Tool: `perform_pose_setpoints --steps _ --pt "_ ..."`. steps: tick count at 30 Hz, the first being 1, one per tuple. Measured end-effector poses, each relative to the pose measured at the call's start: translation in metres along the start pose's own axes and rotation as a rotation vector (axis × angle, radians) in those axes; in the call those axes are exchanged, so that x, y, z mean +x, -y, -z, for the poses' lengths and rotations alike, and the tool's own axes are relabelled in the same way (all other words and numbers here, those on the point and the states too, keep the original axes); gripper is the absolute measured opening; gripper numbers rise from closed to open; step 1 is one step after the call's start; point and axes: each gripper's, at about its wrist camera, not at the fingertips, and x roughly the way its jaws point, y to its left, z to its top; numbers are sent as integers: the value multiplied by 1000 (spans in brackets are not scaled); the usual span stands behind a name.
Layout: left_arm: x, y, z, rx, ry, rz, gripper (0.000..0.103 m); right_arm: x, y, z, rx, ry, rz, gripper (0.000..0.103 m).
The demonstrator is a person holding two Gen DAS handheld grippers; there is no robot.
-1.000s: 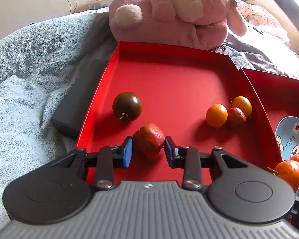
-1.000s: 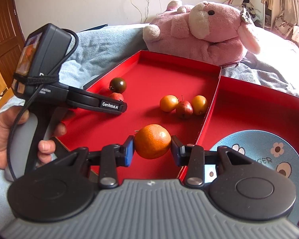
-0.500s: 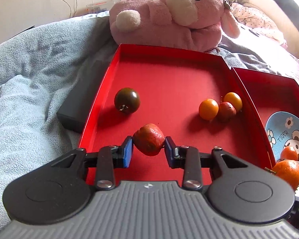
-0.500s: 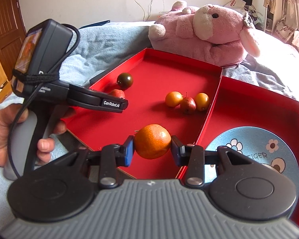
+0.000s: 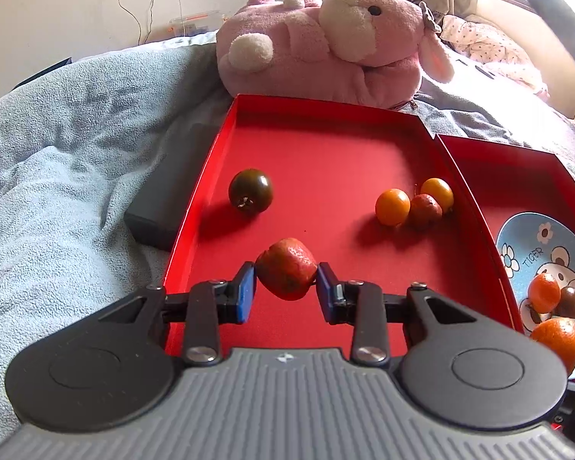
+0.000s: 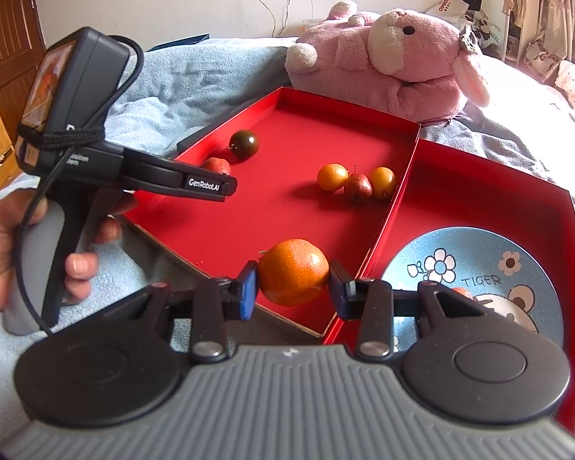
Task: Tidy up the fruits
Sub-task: 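Place the orange on the blue plate with the right tool while the left tool holds the red fruit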
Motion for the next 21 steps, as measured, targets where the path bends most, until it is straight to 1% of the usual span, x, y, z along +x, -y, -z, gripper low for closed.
perform_pose_setpoints --steps 7,13,18,21 --pt "-13 6 6 20 21 16 39 -8 -2 5 -3 -4 8 42" --pt "-23 9 11 32 34 19 39 -15 4 9 10 0 22 42" --pt "-27 13 14 46 44 16 39 -19 17 16 42 7 41 42" --pt "-27 13 14 44 43 16 39 -20 33 21 80 10 65 42"
